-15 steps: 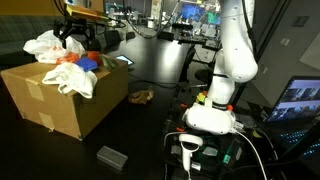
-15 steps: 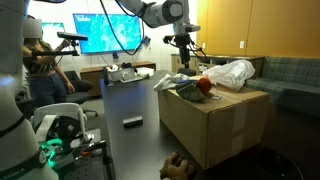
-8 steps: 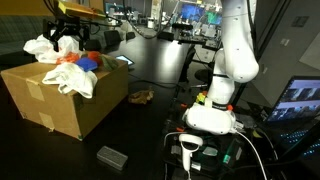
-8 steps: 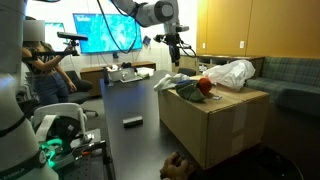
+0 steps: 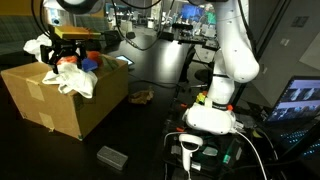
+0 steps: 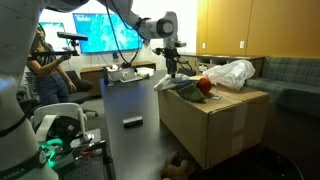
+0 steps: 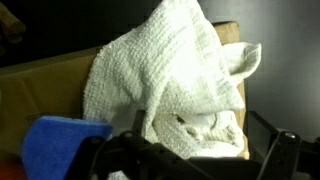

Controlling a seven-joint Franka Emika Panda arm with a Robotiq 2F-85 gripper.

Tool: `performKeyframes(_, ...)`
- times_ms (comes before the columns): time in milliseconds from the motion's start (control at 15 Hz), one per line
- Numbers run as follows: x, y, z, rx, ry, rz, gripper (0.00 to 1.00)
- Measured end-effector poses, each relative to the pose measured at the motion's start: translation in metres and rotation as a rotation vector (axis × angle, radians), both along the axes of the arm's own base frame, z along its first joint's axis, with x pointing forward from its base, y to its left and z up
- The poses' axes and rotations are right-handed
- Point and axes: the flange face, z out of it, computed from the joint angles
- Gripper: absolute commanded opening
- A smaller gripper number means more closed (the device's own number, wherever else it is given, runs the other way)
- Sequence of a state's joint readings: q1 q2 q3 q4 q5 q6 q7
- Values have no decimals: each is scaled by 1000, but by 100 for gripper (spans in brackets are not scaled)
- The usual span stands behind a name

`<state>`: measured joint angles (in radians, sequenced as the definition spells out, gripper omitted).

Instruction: Take the objects on the box and put it on the table while putting the objects on the table on the box

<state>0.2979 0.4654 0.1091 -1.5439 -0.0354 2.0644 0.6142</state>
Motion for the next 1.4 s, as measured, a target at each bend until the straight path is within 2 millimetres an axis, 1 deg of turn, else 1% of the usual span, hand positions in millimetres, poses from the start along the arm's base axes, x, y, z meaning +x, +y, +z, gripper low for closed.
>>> performKeyframes(267, 8, -3, -25, -2, 29, 4, 100)
performKeyframes(467, 12, -5, -33, 0, 39, 6, 100)
performKeyframes(533, 13, -6, -34, 0, 40, 7, 89)
performKeyframes(600, 14, -7, -34, -1, 41, 8, 74)
performKeyframes(800, 16, -8, -33, -4, 46, 8, 49)
performKeyframes(1133, 18, -13, -27, -13, 58, 1, 13)
performKeyframes(1267, 19, -13, -24, -14, 60, 2, 2)
performKeyframes(1333, 19, -13, -23, -15, 62, 6, 5)
performKeyframes(1400, 19, -12, -21, -16, 63, 11, 5)
